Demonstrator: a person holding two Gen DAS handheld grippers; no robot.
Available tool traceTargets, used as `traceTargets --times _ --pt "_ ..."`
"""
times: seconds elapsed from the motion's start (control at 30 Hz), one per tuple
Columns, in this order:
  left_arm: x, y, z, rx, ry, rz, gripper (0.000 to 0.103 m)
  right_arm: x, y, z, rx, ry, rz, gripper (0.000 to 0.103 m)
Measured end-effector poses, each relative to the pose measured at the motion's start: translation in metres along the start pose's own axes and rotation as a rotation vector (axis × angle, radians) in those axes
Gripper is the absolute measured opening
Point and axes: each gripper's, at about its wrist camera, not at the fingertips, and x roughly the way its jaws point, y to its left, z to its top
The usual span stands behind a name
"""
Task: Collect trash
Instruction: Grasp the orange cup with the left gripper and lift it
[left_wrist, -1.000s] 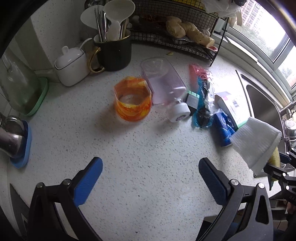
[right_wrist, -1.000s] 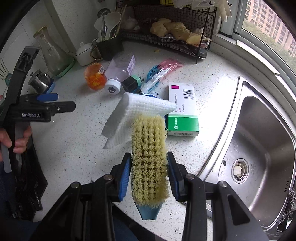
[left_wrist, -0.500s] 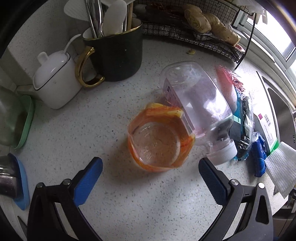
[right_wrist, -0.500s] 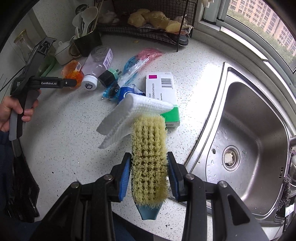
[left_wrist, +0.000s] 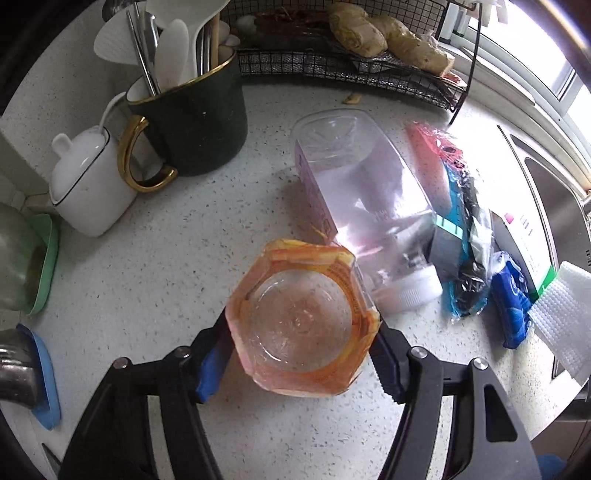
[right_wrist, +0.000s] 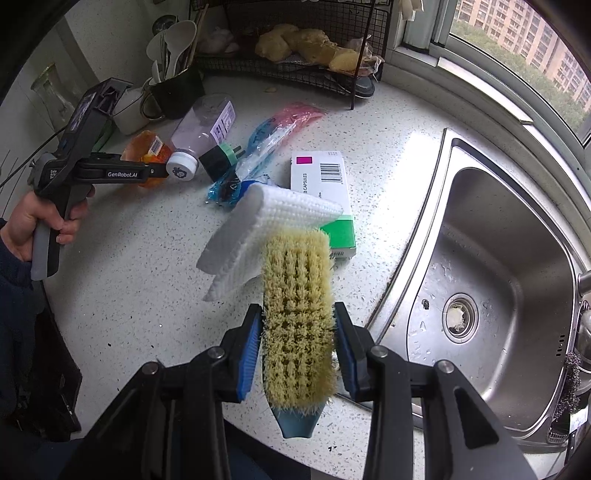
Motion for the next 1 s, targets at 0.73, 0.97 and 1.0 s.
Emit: traceTargets --times 0.73,0.97,1.0 --pt "-0.122 -0.133 -0.099 0.108 -0.097 -0.242 0.065 -0.018 0.021 -0.033 -0.145 -0.036 0.107 0.035" --pt "-0.100 -0.160 -0.114 0.056 -0.045 -0.238 0.065 -0.032 0.014 -0.066 -0.158 -0.052 0.150 0.035" --pt "-0.095 -0.164 -0.116 0.053 -0.036 -0.227 0.065 -0.033 0.013 -0.069 -0.156 -0.052 0.149 0.035"
